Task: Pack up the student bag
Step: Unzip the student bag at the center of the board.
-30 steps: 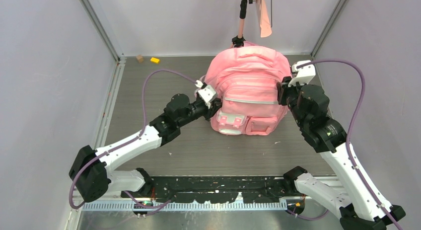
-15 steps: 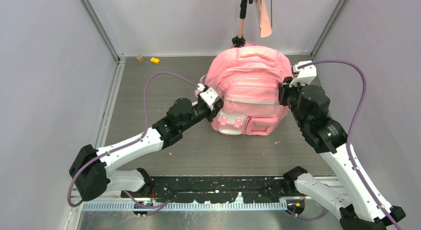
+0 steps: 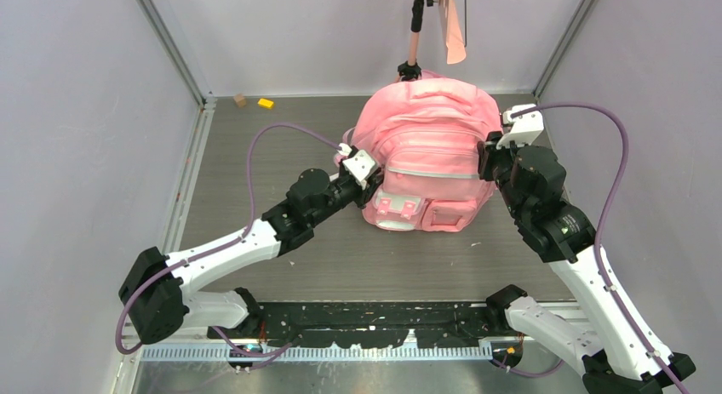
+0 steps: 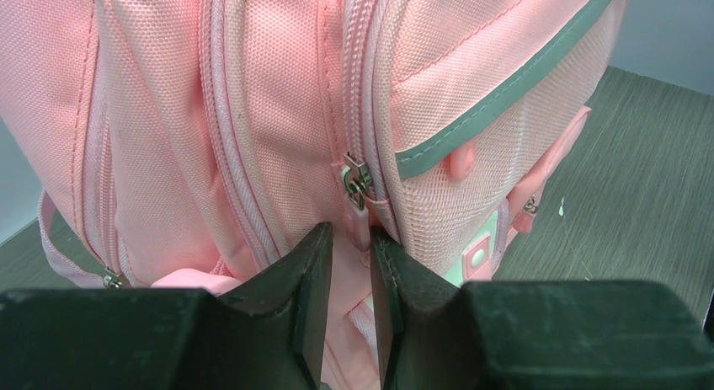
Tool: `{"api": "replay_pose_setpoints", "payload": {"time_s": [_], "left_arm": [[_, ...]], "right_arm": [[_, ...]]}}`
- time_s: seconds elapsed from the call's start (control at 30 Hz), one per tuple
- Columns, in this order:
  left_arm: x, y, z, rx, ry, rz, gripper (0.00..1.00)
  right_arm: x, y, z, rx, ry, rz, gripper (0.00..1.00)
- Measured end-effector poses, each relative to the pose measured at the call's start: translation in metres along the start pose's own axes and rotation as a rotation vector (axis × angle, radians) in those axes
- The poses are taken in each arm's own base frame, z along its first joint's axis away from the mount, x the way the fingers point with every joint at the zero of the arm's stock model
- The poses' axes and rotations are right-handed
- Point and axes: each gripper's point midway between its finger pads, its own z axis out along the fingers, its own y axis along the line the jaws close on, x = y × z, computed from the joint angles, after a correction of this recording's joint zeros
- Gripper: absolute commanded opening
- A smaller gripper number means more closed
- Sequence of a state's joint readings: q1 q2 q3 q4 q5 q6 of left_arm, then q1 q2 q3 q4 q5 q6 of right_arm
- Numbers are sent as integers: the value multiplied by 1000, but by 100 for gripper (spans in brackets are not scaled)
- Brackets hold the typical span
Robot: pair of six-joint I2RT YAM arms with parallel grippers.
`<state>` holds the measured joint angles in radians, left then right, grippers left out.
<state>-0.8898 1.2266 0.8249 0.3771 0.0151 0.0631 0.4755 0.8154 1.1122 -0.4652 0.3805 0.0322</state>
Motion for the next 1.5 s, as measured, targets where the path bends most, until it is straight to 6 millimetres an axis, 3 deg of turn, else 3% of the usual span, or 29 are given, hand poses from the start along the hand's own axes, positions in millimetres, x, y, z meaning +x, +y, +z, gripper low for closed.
{"api": "replay_pose_setpoints", "payload": {"time_s": [0.33,0.37,0.43,0.47,0.87,1.2,1.5], "left_arm": [[-5,-1,4,-5,-26,-8,20],[-5,-1,4,-6,-28,-11,17],[-5,-1,5,-6,-32,-14,1],[-5,-2,6,-4,-34,-17,0],[-15,-1,3,-20,-61,-34,0],[-38,2,3,-27,-64,-8,0],[-65,-1,-1,57,79,142,0]], "right_arm": [[0,-2,0,13,-1,0,8],[0,-3,0,13,-1,0,8],[0,-3,0,15,-1,0,8],[0,-3,0,16,-1,0,8],[1,-3,0,16,-3,1,8],[1,-3,-1,11,-7,2,8],[1,-1,-1,1,-7,3,8]]}}
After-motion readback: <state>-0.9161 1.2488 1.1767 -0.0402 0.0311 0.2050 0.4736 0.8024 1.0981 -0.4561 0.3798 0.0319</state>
